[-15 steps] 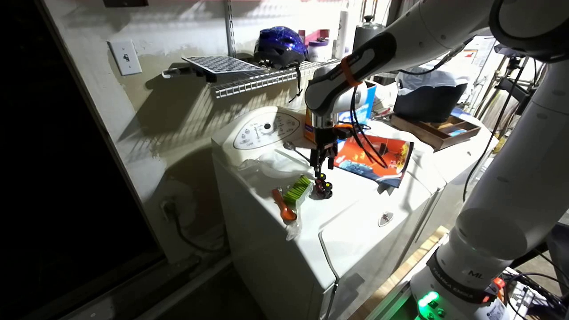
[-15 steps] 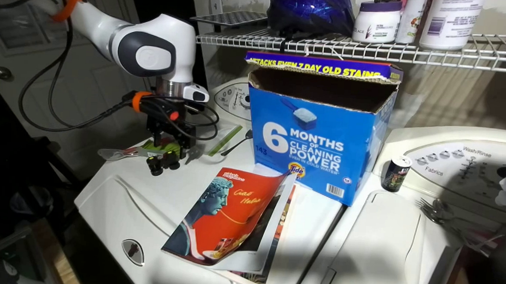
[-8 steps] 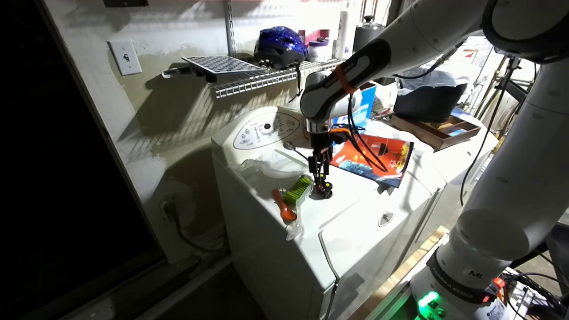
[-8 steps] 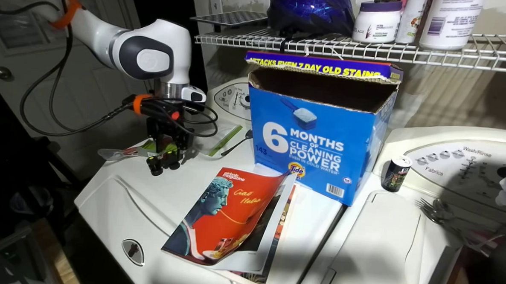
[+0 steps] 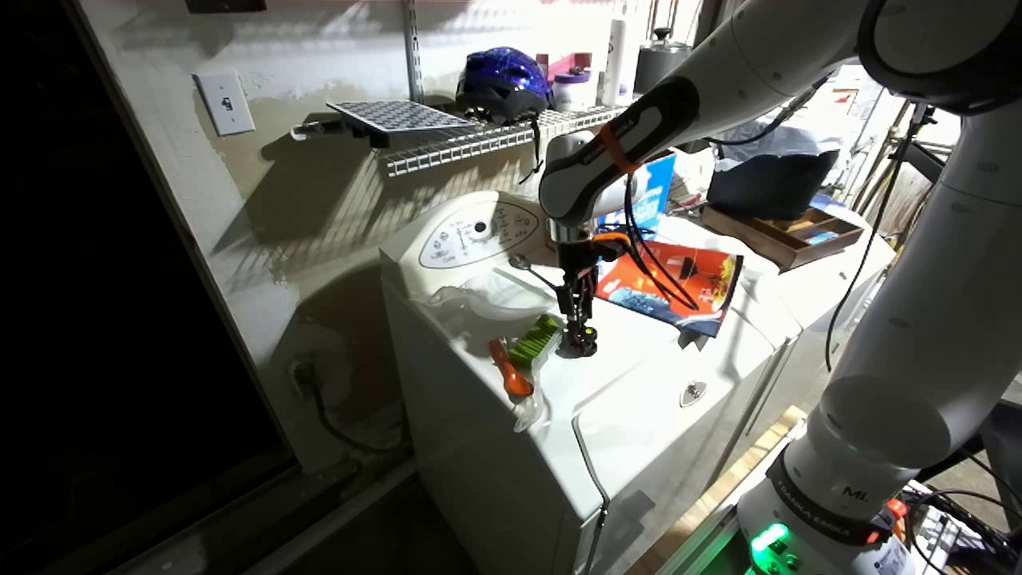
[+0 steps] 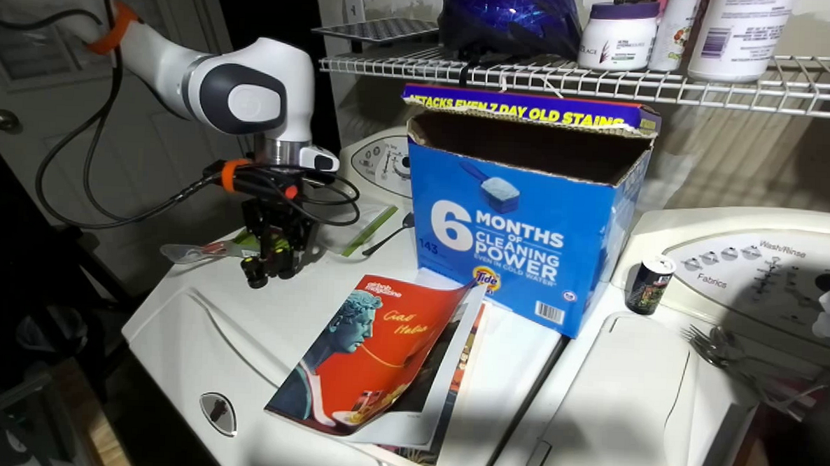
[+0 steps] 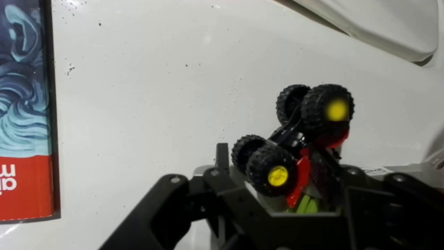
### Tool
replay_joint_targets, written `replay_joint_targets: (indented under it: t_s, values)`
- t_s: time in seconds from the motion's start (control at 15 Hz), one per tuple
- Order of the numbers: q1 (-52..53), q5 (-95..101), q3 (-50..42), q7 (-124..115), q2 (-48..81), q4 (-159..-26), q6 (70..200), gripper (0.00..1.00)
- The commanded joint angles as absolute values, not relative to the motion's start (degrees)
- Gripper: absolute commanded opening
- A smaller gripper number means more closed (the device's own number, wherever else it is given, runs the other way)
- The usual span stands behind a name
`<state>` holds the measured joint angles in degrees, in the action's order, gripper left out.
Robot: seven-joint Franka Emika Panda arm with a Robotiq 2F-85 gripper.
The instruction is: Place the car upright.
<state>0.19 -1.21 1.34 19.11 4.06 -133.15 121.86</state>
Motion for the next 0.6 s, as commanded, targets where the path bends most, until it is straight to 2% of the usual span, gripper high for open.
replay_joint_targets:
  t_s: [0.0,0.13,0.53]
  values:
    - [0.3,0.5,1.3,17.5,4.9,-131.9,121.8,0.30]
    - [0.3,0.2,1.2,17.6,4.9,-131.8,121.9,0.18]
    - [-0.9,-1.2,0.1,19.7,3.3,-133.3,123.0,0.18]
